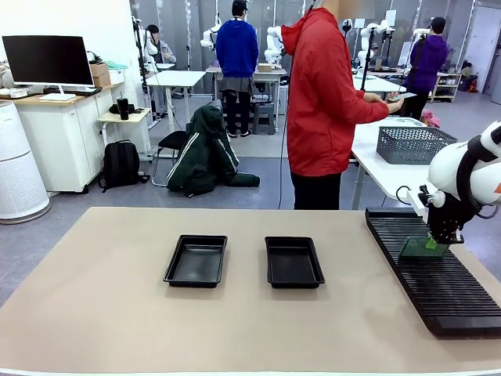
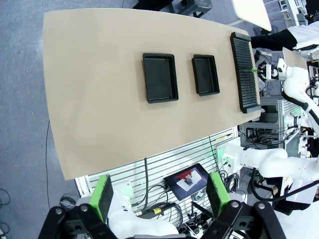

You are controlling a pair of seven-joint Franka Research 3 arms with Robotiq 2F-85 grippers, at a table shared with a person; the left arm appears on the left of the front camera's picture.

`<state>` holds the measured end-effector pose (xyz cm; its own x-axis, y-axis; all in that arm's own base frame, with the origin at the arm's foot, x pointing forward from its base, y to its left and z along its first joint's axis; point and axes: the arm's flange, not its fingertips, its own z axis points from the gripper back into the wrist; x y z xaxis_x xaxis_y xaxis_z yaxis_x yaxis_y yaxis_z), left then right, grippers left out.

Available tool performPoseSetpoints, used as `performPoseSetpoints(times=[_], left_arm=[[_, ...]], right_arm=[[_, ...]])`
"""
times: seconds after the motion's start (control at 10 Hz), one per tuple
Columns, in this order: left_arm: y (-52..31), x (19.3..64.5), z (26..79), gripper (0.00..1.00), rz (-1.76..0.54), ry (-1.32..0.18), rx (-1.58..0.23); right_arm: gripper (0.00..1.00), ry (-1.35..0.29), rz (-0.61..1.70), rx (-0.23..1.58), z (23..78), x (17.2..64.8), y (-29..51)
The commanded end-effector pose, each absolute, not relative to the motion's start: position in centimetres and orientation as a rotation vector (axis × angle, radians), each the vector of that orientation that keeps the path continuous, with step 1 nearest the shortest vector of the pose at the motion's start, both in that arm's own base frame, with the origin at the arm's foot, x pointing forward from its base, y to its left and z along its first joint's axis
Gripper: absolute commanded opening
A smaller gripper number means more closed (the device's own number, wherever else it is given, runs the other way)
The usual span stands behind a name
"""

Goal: Inspect and transfer BCBs to ESD trays.
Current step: Pick up the Blank PCB from the PCB Rack and place it in the left ESD tray.

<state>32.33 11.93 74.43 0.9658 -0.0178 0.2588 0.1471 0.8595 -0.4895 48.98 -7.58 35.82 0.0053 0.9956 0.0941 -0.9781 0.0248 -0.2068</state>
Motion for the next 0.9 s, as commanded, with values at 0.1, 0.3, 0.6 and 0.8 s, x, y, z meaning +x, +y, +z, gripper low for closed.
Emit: performPoseSetpoints(times=[0.1, 0.3, 0.6, 0.8], left_arm=[[11.9, 32.3, 74.4, 1.0, -0.087, -0.252, -0.539], [11.9, 32.3, 74.4, 1.0, -0.087, -0.252, -0.539], [11.9, 32.3, 74.4, 1.0, -0.087, -0.252, -0.539], [11.9, 32.3, 74.4, 1.0, -0.087, -0.252, -0.539]], right_arm=[[0.03, -0.181, 1.546, -0.077, 38.9, 49.3, -8.0], [0.03, -0.153, 1.563, -0.057, 41.7, 49.6, -7.8], [0.03, -0.101, 1.535, 0.022, 49.1, 49.2, -7.3], [0.03, -0.11, 1.519, 0.089, 54.5, 48.6, -7.4]])
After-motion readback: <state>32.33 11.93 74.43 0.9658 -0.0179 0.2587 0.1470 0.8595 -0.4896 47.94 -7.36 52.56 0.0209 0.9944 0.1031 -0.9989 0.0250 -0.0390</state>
